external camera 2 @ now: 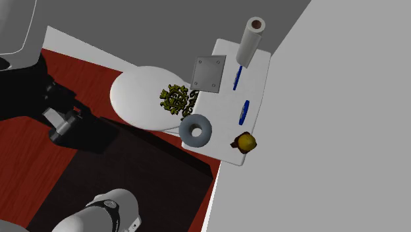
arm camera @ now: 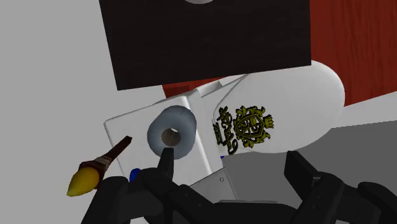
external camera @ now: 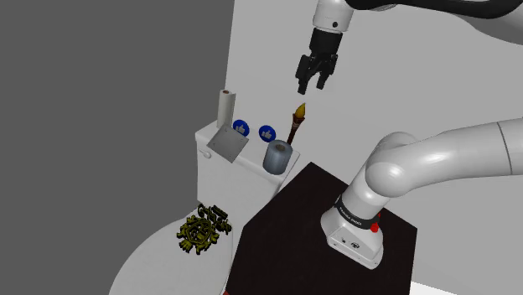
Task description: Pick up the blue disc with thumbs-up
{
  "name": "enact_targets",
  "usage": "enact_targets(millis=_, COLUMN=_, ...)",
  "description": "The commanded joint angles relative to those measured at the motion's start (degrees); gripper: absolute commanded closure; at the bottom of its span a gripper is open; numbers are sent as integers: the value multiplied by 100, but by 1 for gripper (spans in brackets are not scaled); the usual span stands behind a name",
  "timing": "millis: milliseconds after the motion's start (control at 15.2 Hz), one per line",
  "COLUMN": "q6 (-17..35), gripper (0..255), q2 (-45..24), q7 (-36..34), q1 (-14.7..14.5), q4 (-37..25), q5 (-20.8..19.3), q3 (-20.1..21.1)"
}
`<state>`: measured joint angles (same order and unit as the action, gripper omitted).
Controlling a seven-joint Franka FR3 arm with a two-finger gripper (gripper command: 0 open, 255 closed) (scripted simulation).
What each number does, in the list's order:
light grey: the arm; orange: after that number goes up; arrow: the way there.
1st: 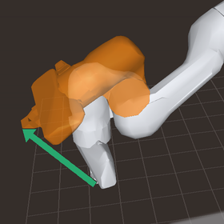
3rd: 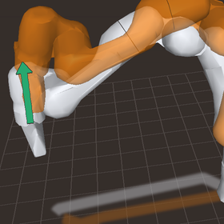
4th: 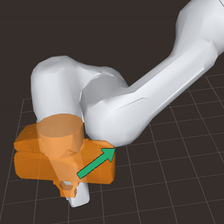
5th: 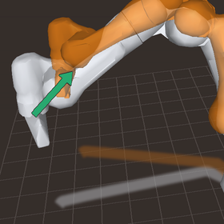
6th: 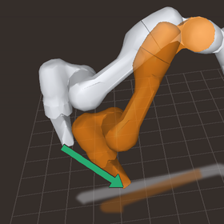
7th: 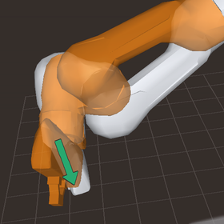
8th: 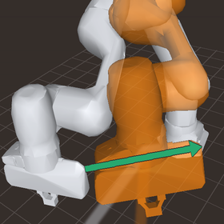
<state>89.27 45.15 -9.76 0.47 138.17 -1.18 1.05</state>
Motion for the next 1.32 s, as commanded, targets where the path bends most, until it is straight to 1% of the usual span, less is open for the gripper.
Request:
enact_targets(millis=0, q6=0, gripper=0, q2=0, q7=0, q1=0, q4=0, q5=0, q3=0)
enact_targets(millis=264, q6=690, gripper=0, q2=-655, q7=362, q1=40, q4=63, q5=-158, q3=-249)
enact_targets(millis=594, q6=1503, gripper=0, q2=-1613, q7=801, q1=74, q4=-50, q5=-283, q3=-533)
enact_targets(millis=924, q6=2212, gripper=0, q2=-2678, q7=1243, q1=88, q4=-370, q5=-305, q3=-777)
enact_targets(millis=1254, q6=2775, gripper=0, q2=-3802, q7=1704, q1=99, q4=-888, q5=-209, q3=-963)
